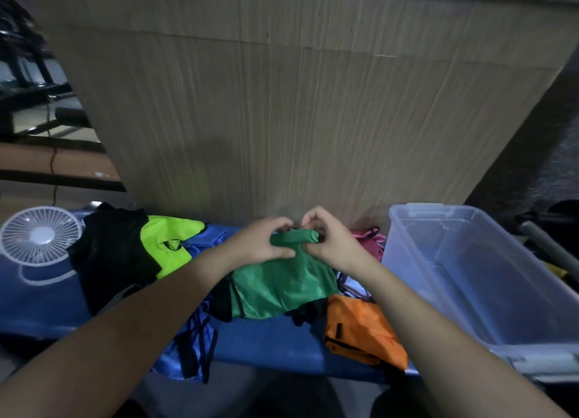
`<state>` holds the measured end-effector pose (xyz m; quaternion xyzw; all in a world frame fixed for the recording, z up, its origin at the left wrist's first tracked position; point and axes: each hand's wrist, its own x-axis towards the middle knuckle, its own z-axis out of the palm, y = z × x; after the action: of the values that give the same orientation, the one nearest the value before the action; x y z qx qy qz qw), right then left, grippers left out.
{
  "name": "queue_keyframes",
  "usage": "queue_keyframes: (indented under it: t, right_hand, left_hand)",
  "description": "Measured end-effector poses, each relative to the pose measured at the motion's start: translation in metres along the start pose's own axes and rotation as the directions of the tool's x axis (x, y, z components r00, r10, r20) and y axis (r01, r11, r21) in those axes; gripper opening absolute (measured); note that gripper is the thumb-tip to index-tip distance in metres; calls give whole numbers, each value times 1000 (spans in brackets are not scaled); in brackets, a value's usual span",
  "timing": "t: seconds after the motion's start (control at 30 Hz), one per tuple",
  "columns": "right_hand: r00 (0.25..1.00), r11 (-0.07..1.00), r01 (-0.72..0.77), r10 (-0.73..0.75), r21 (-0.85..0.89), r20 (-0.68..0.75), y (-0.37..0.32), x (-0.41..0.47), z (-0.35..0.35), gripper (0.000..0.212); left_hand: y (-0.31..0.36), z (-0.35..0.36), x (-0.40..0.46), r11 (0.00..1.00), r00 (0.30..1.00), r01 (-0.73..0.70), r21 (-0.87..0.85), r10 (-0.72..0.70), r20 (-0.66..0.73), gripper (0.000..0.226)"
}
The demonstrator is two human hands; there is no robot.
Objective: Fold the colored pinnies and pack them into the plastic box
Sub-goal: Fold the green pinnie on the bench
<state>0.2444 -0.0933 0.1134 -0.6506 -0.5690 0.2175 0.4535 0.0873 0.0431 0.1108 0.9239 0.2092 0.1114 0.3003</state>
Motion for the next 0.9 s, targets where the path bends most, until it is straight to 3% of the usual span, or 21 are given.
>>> queue_keyframes:
  t: [0.1,0.2,0.3,0.37,0.5,0.57,0.7,0.9]
  right_hand:
    - [1000,997,17,-18,78,2,-26,-6,2,47]
    - [999,990,3,2,141,-38,-41,-18,0,40]
    - [991,984,-126,118,123,70,-52,-40,-4,35]
    - [968,956,-208,171,205,185,-53,-56,-4,27]
    - [970,920,-227,186,320,154,-54,-72,1,18]
    - [972,926,-221,184,308,143,-58,-75,6,16]
    - [979,946,-177,140,271,151,-65,-79,17,9]
    - [980,979,-147,126,141,151,-62,-74,24,10]
  left_hand:
    - [22,-15,-12,997,997,-58,48,60,-39,33]
    - [32,-33,-36,996,994,-81,-38,77,-76,16]
    - [38,-45,-62,975,987,-86,-203,55,-154,23]
    - [37,-50,-78,959,983,-81,-271,32,-179,34]
    - [28,-56,-109,917,987,-50,-395,-16,-162,52]
    - [25,-54,-124,892,988,-24,-451,-48,-147,49]
    - [16,-46,-144,845,985,61,-531,-138,-106,17]
    - [1,-41,-148,820,980,167,-547,-200,-1,22]
